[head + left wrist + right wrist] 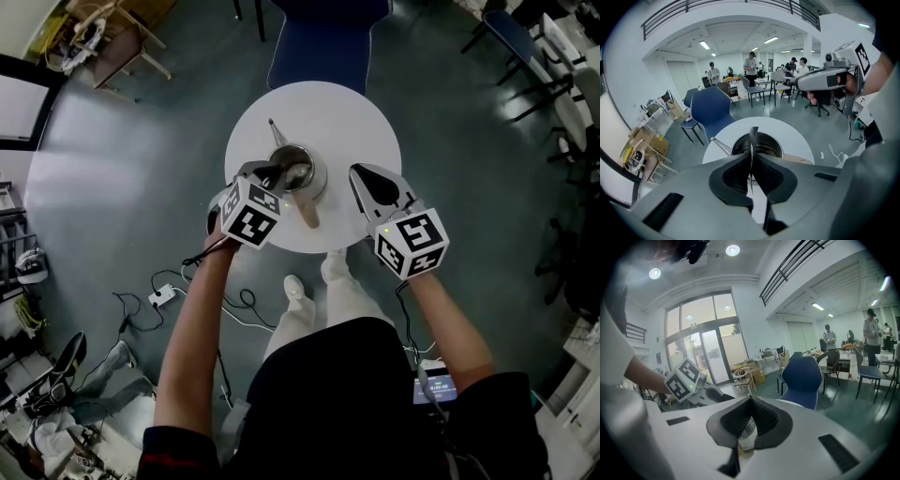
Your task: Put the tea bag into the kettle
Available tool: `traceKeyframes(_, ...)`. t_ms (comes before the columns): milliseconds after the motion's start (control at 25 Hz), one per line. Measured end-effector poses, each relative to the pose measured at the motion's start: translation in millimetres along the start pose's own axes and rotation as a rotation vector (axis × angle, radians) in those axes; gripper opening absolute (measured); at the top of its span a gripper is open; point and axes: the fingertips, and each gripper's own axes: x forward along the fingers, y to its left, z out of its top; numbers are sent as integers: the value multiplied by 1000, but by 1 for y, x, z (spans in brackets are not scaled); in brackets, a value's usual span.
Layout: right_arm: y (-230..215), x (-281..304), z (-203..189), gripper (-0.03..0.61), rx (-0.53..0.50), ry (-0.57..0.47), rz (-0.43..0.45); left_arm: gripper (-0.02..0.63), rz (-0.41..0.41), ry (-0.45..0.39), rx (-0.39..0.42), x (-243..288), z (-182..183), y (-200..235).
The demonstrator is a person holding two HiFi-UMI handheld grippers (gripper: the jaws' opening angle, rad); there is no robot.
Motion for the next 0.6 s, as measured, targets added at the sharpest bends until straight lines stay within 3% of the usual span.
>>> traceKeyframes(600,-9,-3,-9,18,15,14,-10,25,-98,207,191,-1,0,-9)
